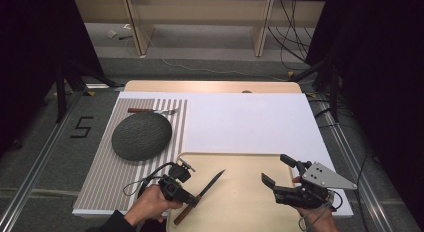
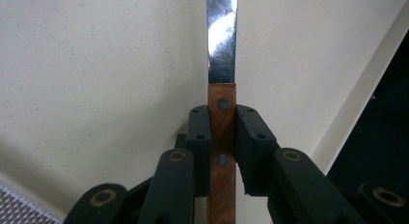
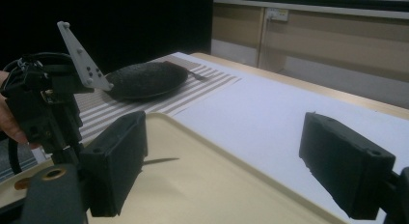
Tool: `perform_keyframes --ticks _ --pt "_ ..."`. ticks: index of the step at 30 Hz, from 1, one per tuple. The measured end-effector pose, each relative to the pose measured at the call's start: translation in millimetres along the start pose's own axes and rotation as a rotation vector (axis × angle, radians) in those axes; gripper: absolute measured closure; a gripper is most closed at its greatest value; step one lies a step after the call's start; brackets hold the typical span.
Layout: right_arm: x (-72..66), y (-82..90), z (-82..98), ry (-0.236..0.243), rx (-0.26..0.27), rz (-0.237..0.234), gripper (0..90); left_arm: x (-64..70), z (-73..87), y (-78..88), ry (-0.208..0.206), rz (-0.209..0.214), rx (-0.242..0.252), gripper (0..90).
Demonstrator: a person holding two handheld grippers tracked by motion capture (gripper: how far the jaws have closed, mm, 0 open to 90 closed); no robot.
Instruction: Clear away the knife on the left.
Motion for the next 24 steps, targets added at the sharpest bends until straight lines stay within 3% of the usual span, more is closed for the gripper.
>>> perform_keyframes --ticks 12,16,17,18,19,20,24 --pt "-0.4 -0.3 0.1 0.002 -0.002 0.0 18.3 -2.1 5.4 -10.2 0.044 -0.005 -0.022 76.3" --pt "0.1 0.0 0.1 0.0 0.0 0.0 18.3 -0.4 6.1 -10.4 0.029 -0.01 -0.015 75.2" --pt "0.2 0.1 0.1 0.0 0.001 0.0 18.3 0.5 5.5 -9.7 0.033 -0.006 -0.003 64.7" --pt "0.2 0.1 0.1 0.0 0.001 0.0 18.3 1.5 4.2 -8.0 0.03 -0.003 0.013 64.7" --pt "0.0 0.0 0.1 -0.001 0.001 0.0 18.3 6.4 0.2 -3.0 0.014 0.015 0.055 51.5" --pt "0.0 0.0 0.1 -0.001 0.001 0.0 18.3 6.4 0.2 -3.0 0.014 0.015 0.055 46.7" --pt "0.2 -0.4 0.2 0.0 0.0 -0.003 18.3 16.5 -9.1 8.7 -0.055 0.012 0.175 38.4"
Point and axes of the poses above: each handheld gripper's, and its own axes: y roughly backward along the jaws, z roughly out of its underside, x roughly to its right, the point moved 6 cm from there along -y, roughly forward along the jaws, and after that the axes turned 3 degrees about -y, right-handed, at the moved point
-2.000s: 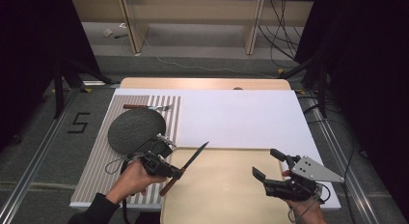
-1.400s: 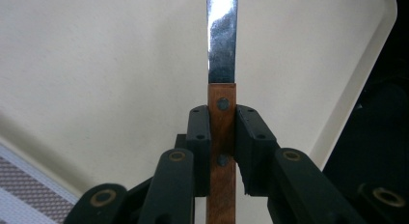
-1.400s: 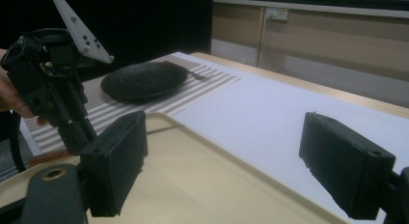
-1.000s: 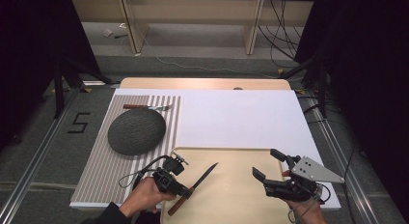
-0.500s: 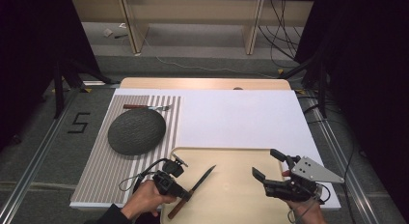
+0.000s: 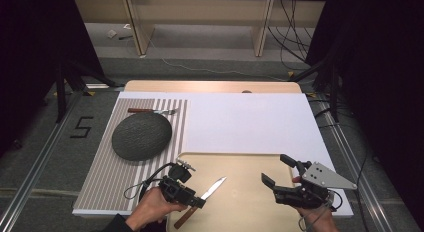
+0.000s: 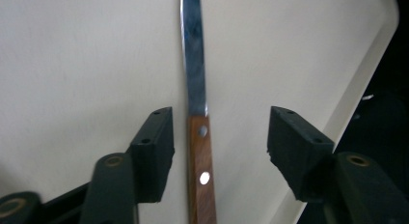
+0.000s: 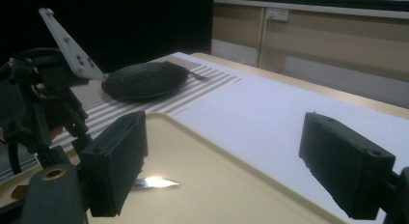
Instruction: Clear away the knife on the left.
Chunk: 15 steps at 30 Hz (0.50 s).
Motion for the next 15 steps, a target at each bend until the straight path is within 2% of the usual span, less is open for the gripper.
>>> perform_keyframes --ticks 1,2,3,4,6,9,12,15 --pt "0.2 -0.1 0.0 -0.002 0.0 0.001 18.3 3.4 -2.4 0.4 -0.017 0.007 0.023 37.8" --pt "0.3 -0.2 0.1 -0.002 -0.001 0.001 18.3 5.4 -3.4 -0.2 -0.032 0.012 0.031 38.0" --pt "0.2 0.0 0.0 -0.001 0.0 0.0 18.3 7.6 -4.2 -1.6 -0.058 0.013 0.035 42.2" --pt "0.2 0.0 0.0 -0.001 0.0 0.0 18.3 8.9 -4.6 -3.6 -0.074 0.001 0.034 42.2" --pt "0.2 -0.1 0.1 -0.001 -0.001 0.001 18.3 11.1 -5.6 -8.4 -0.082 0.005 0.031 57.6" --pt "0.0 -0.2 0.1 0.0 -0.001 -0.001 18.3 11.6 -6.7 -16.3 -0.107 0.014 -0.007 74.2" --pt "-0.3 -0.5 0.4 -0.001 -0.005 0.0 18.3 12.0 -4.6 -26.1 -0.137 -0.007 -0.054 87.3" --pt "-0.3 -0.2 0.3 -0.001 -0.004 0.0 18.3 9.7 -1.4 -30.7 -0.145 -0.005 -0.084 89.7"
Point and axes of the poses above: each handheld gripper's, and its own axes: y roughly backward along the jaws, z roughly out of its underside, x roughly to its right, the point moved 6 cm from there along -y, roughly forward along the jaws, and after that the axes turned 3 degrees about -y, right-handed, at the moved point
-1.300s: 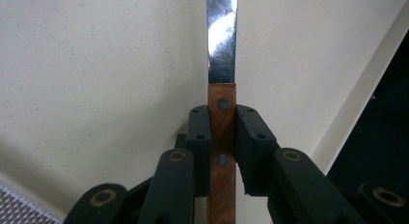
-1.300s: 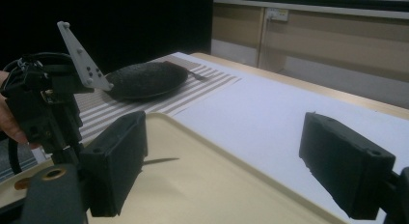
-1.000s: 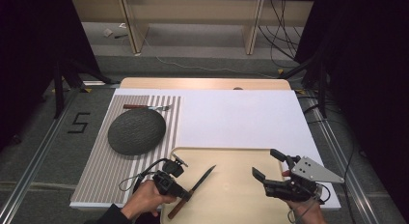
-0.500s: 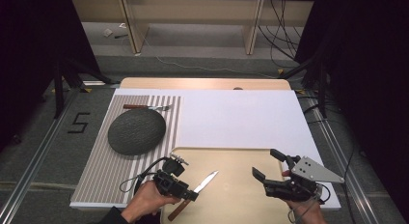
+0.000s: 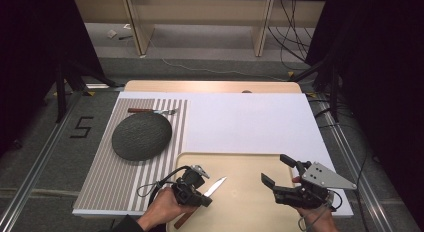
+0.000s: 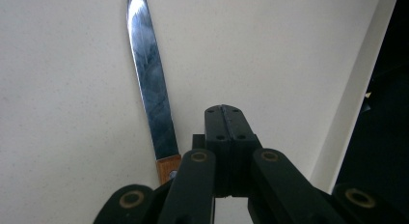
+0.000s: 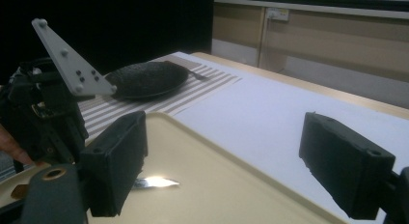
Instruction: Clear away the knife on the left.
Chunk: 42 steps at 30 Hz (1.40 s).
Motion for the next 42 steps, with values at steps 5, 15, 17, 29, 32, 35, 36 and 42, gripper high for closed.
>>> perform_keyframes --ticks 5,15,17,29,32,35,36,42 --pt "-0.3 0.1 -0.1 0.002 0.0 0.0 18.3 -1.1 0.9 -4.4 0.006 -0.006 -0.013 89.7" --pt "-0.3 0.1 -0.1 0.002 0.0 -0.001 18.4 -3.7 3.6 -12.0 0.018 -0.016 -0.048 89.7" --pt "-0.4 0.2 -0.1 0.002 0.0 -0.001 18.4 -5.2 3.3 -11.5 0.021 -0.022 -0.046 89.7" --pt "-0.5 0.4 -0.4 0.006 0.003 -0.001 18.4 -18.7 5.3 -2.4 0.058 -0.088 -0.052 89.7" --pt "-0.5 0.4 -0.4 0.004 0.002 -0.001 18.4 -22.0 5.7 -0.5 0.065 -0.098 -0.051 89.7" --pt "-0.4 0.4 -0.5 0.006 0.003 -0.001 18.4 -24.6 6.5 1.6 0.069 -0.109 -0.053 89.7" --pt "-0.4 0.4 -0.5 0.006 0.003 -0.001 18.4 -25.5 6.8 2.1 0.074 -0.113 -0.051 89.7" --pt "-0.7 0.6 -0.6 0.005 0.004 -0.002 18.4 -28.6 11.8 7.1 0.08 -0.121 -0.072 89.7"
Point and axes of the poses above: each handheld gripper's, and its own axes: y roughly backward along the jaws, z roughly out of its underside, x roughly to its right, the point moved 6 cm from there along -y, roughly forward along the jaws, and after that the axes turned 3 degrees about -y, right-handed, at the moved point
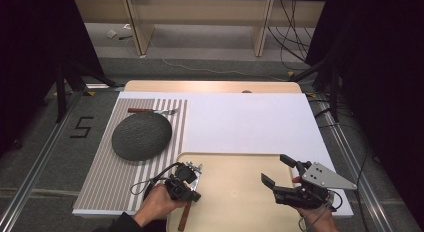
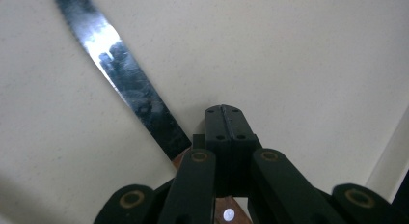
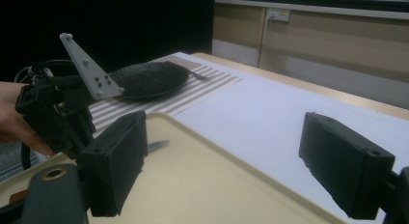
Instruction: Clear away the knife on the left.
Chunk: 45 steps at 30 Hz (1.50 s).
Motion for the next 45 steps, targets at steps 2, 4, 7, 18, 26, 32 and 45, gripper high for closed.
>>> perform_keyframes --ticks 2,4,7,18,26,32,45 --pt "0.0 0.0 0.0 0.0 0.0 0.0 18.4 -2.1 2.0 1.7 0.003 0.0 -0.009 89.7" --pt "0.0 0.0 -0.1 0.0 0.0 0.0 18.4 -4.9 3.8 3.6 0.006 -0.008 -0.014 89.7" --pt "0.0 0.0 0.0 0.0 0.0 0.0 18.4 -8.2 6.5 5.9 0.01 -0.002 -0.027 89.7" --pt "-0.1 0.1 -0.1 -0.001 0.0 -0.001 18.5 -14.6 12.5 11.2 0.018 -0.015 -0.053 89.7" --pt "-0.2 0.1 -0.1 0.001 0.001 -0.001 18.5 -19.4 14.8 13.8 0.037 -0.019 -0.05 89.7" --pt "-0.3 0.0 -0.1 0.0 0.0 -0.001 18.5 -23.2 16.5 16.0 0.044 -0.027 -0.051 89.7" --pt "-0.7 -0.1 -0.1 0.002 0.0 -0.003 18.5 -28.1 19.4 19.3 0.066 -0.039 -0.052 89.5"
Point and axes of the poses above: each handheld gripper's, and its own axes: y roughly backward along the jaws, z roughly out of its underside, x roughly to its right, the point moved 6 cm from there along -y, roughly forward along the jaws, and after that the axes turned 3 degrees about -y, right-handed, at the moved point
